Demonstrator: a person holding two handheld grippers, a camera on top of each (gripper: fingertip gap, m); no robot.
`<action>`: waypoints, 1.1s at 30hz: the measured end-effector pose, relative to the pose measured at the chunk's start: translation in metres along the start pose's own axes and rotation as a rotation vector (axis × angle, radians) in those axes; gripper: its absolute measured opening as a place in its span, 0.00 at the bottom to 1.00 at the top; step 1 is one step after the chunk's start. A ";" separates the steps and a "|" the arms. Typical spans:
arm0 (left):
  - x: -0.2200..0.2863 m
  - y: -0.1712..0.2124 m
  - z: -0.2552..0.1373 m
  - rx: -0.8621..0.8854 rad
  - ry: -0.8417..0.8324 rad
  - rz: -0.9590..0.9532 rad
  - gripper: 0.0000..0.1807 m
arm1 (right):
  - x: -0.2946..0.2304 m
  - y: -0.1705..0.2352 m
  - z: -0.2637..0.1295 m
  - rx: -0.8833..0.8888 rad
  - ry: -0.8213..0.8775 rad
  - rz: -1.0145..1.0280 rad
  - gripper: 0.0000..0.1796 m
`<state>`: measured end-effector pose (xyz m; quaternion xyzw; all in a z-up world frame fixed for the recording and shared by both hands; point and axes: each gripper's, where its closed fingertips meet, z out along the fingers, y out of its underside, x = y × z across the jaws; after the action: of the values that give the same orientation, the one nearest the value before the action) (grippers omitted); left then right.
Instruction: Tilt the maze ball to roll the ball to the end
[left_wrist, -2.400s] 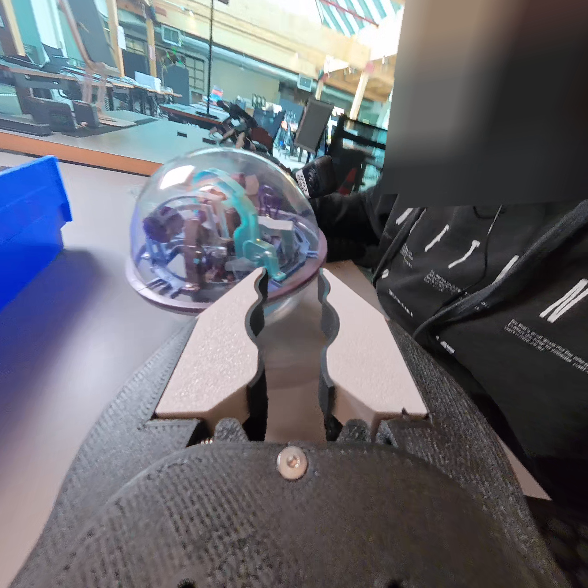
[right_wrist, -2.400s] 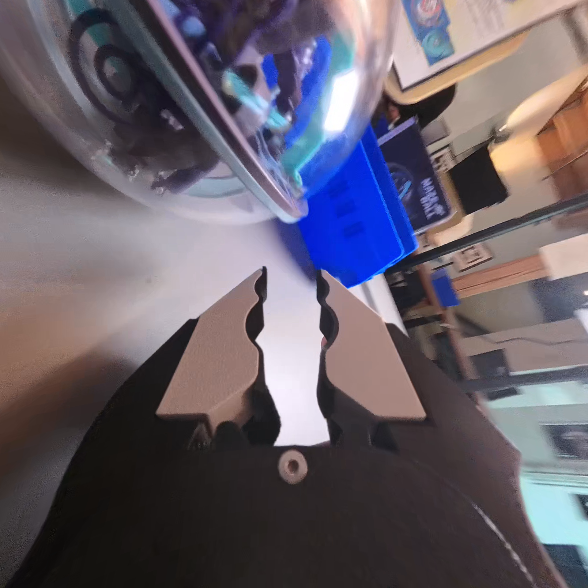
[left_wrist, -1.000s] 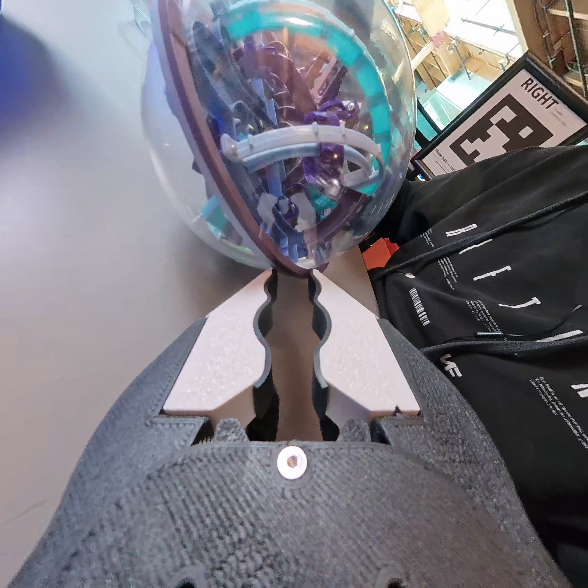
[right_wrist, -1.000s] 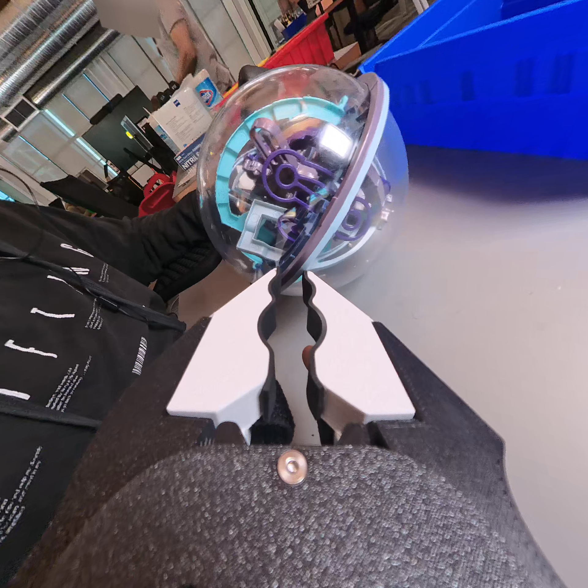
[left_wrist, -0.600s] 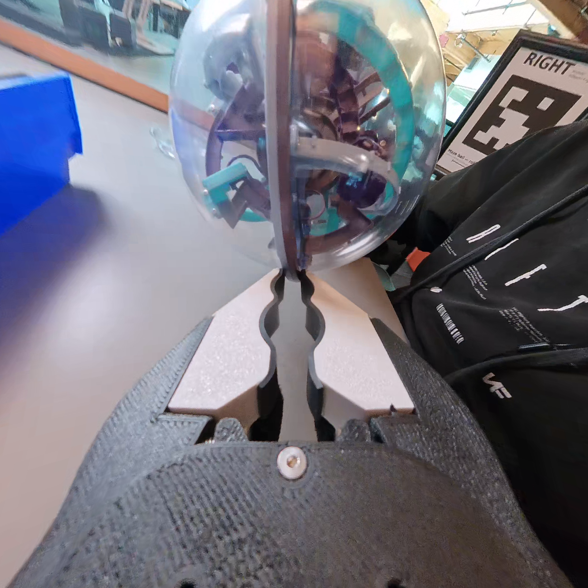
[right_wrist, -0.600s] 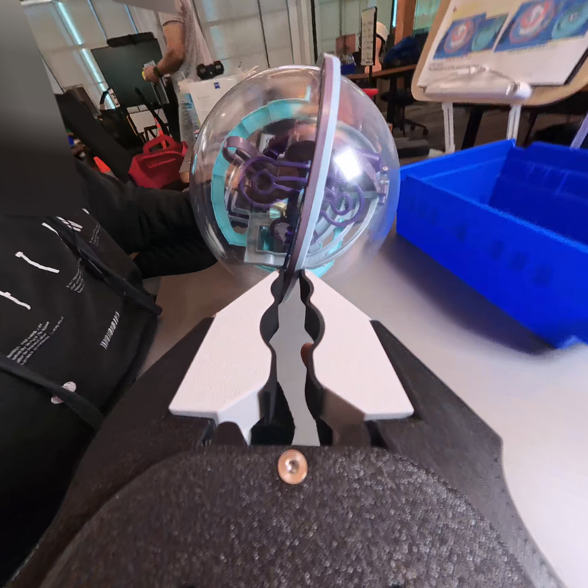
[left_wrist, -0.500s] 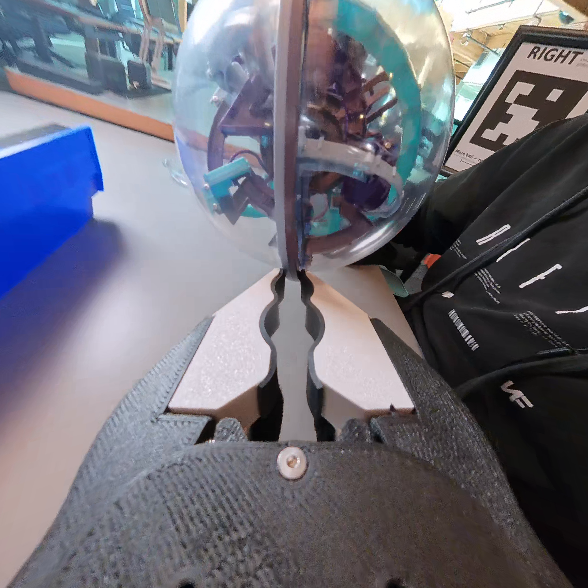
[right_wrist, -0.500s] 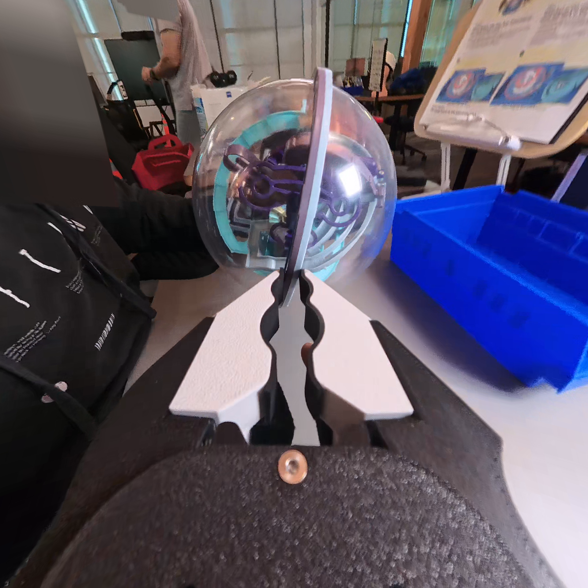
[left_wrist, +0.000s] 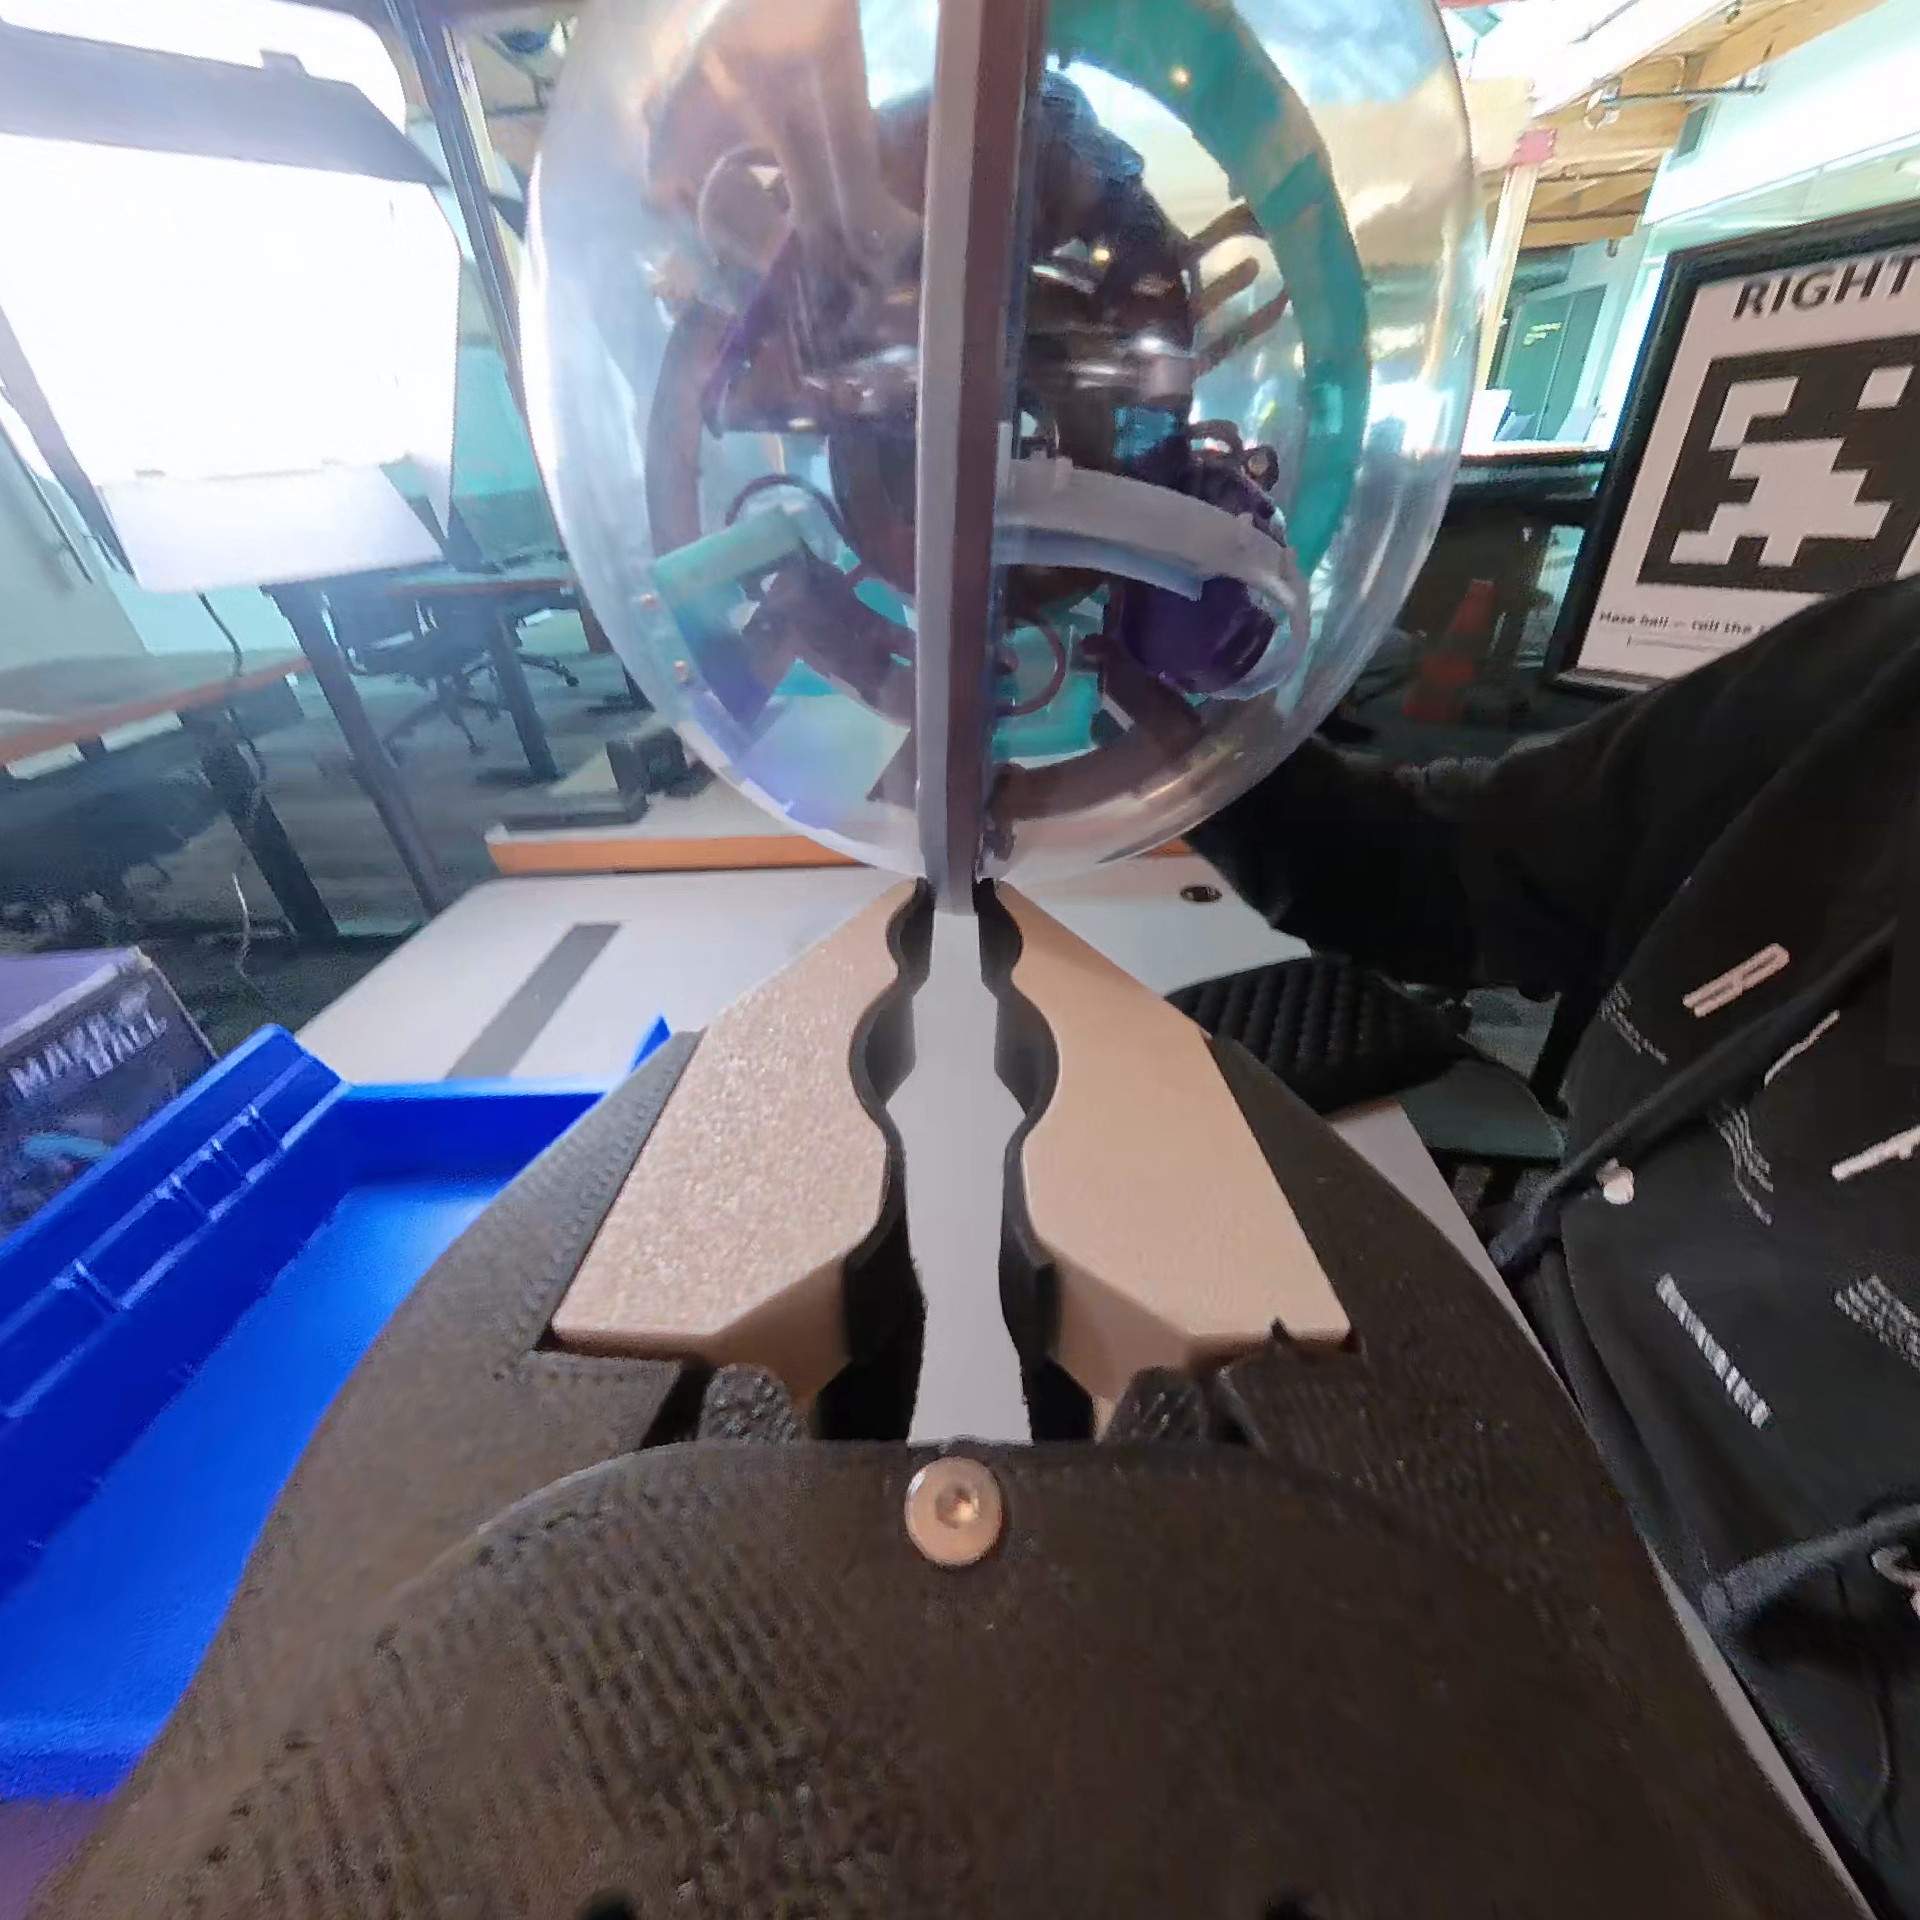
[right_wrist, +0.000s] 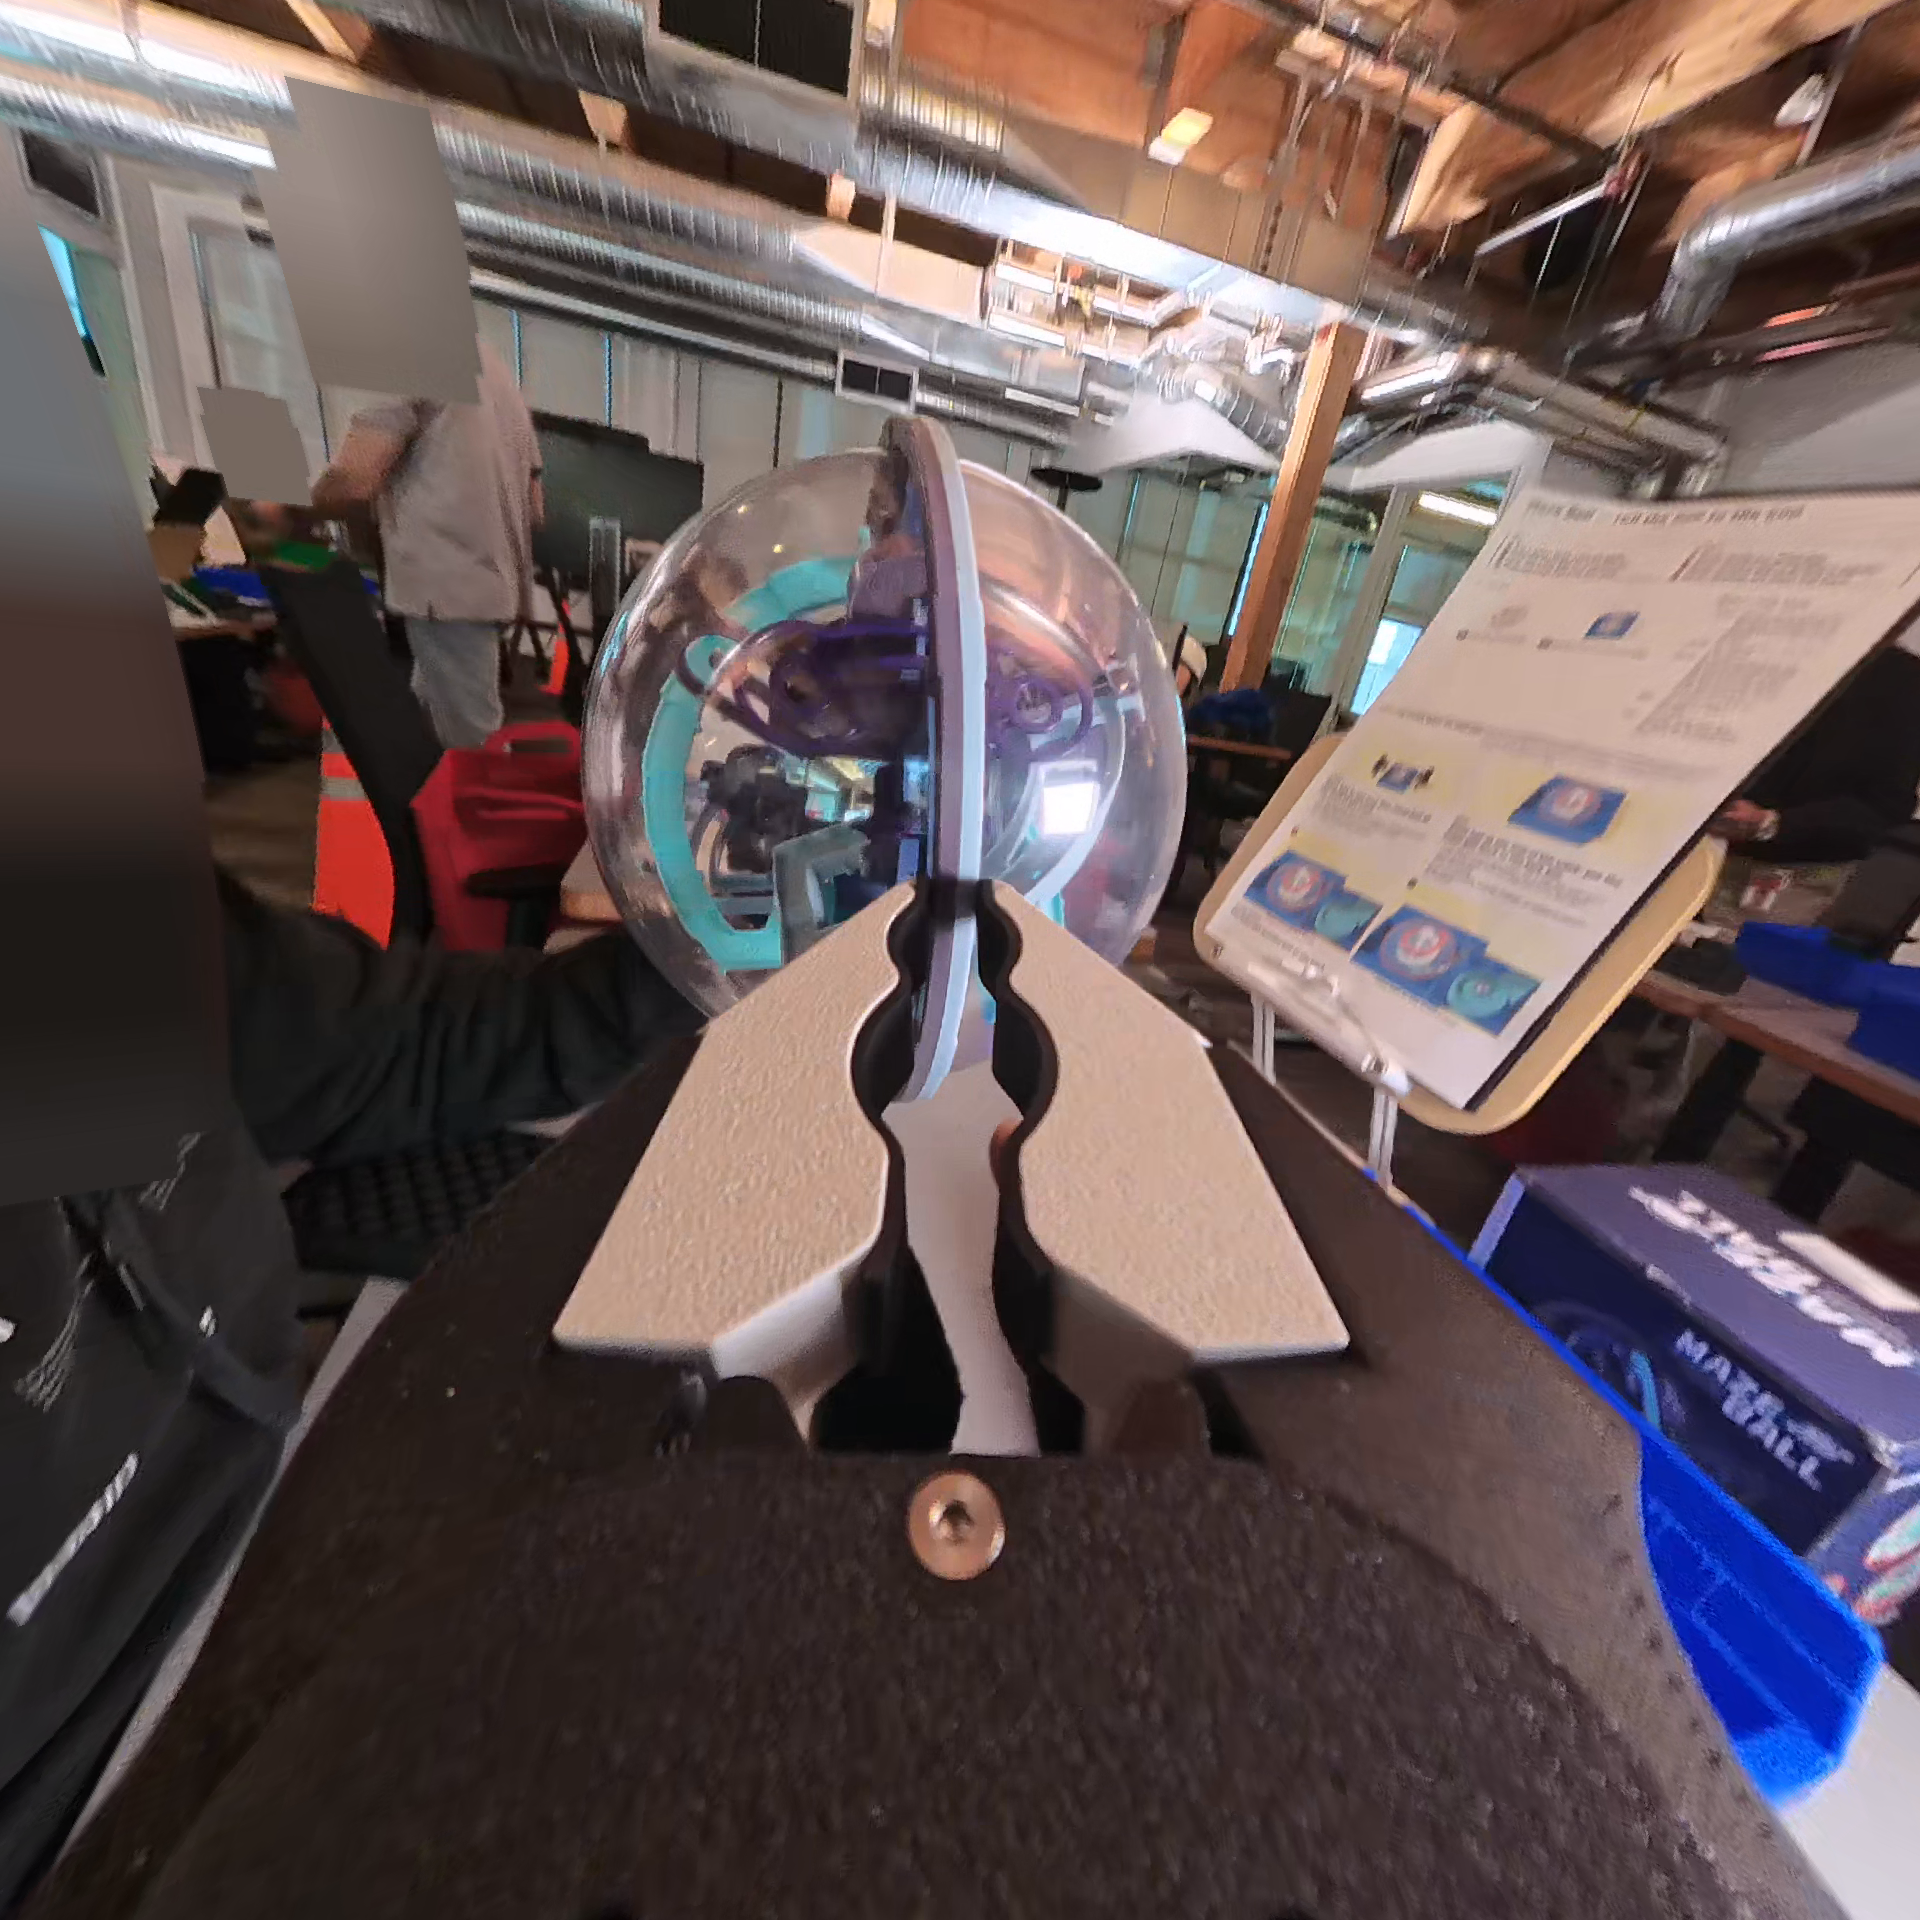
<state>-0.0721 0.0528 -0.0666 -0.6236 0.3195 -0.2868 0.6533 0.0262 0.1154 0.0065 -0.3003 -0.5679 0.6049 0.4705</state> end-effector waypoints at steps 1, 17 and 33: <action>0.000 -0.011 0.002 0.017 0.002 0.006 0.04 | 0.004 -0.012 0.002 0.022 0.003 0.001 0.04; 0.015 -0.067 0.018 0.107 0.007 0.118 0.04 | -0.007 -0.091 0.013 0.113 0.053 -0.123 0.03; 0.030 -0.100 -0.015 0.237 -0.018 0.155 0.04 | -0.015 -0.084 0.017 0.275 0.055 -0.054 0.03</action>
<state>-0.0621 0.0146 0.0315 -0.5181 0.3245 -0.2656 0.7454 0.0358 0.0879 0.0882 -0.2341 -0.4745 0.6555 0.5389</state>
